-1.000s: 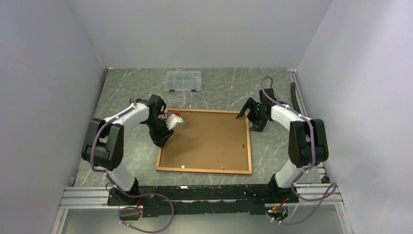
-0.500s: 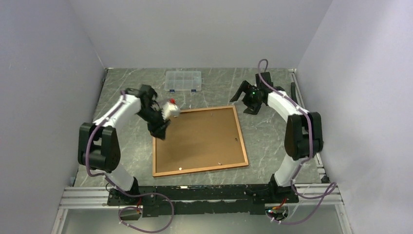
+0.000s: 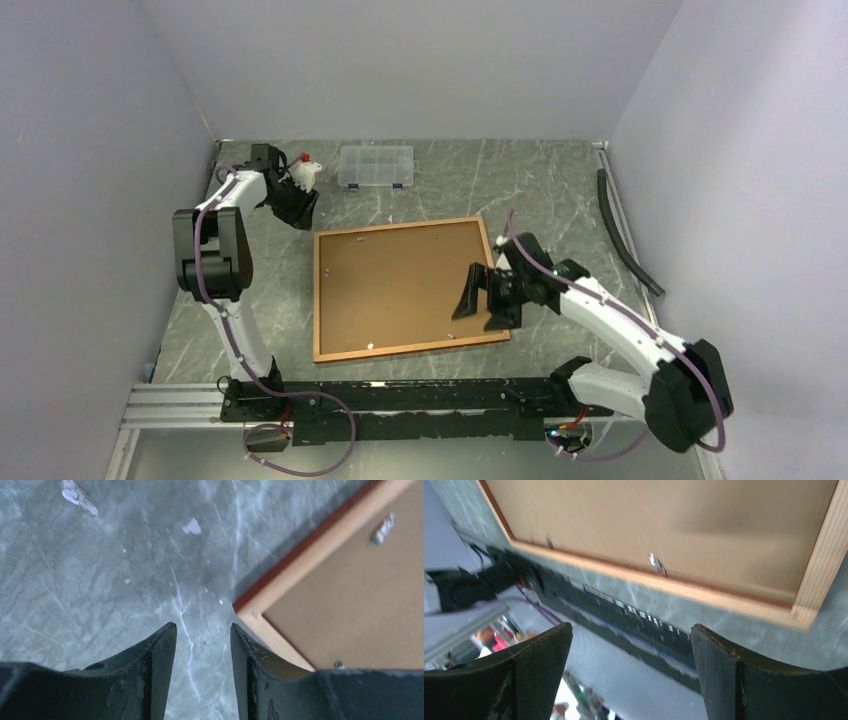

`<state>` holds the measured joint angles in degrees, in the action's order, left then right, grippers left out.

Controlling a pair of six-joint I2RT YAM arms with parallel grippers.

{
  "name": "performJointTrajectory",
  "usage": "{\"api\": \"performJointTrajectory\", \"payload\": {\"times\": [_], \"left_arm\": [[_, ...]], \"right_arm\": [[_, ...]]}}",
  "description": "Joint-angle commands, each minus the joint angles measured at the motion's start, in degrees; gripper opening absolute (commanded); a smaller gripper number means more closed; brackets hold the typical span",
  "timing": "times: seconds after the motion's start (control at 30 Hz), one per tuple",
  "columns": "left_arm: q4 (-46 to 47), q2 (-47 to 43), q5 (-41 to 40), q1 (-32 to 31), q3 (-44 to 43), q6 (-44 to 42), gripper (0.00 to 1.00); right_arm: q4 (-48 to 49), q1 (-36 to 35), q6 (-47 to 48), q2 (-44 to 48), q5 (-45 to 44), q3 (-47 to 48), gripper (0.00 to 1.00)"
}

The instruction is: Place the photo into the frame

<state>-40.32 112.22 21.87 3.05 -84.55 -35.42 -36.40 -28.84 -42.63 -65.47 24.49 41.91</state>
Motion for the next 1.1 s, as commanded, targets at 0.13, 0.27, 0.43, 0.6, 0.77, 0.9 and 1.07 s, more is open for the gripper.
{"api": "performJointTrajectory", "payload": {"times": [0.13, 0.27, 0.43, 0.6, 0.77, 0.9, 1.07], "left_arm": [[10.68, 2.73, 0.06, -1.45, -1.33, 11.28, 0.49], [9.99, 2.63, -0.14, -2.63, 1.44, 9.08, 0.48], [6.98, 1.04, 0.95, -4.39, 5.39, 4.68, 0.47], [4.57, -1.39, 1.63, -4.71, 9.40, 1.05, 0.46], [3.06, -4.16, 2.95, -5.48, 12.95, 0.05, 0.45], [3.14, -6.25, 3.55, -7.61, 16.30, -0.19, 0.44], [1.79, -8.18, 5.33, -11.18, 18.50, 0.00, 0.44]], "right_arm": [[-6.22, -3.25, -5.06, 12.10, 6.92, -11.64, 0.92], [-1.41, -3.20, -5.68, 7.68, 3.98, -14.95, 0.94], [5.48, -2.56, -7.35, 3.27, -4.79, -13.32, 0.96], [14.37, 2.69, -11.23, 1.86, -7.46, -14.25, 0.97], [19.11, 14.37, -10.02, -1.22, -7.16, -12.90, 0.96], [22.02, 21.58, -8.31, -6.64, -6.47, -8.96, 0.96], [25.54, 25.55, -8.29, -15.26, -4.87, -1.42, 0.95]]}}
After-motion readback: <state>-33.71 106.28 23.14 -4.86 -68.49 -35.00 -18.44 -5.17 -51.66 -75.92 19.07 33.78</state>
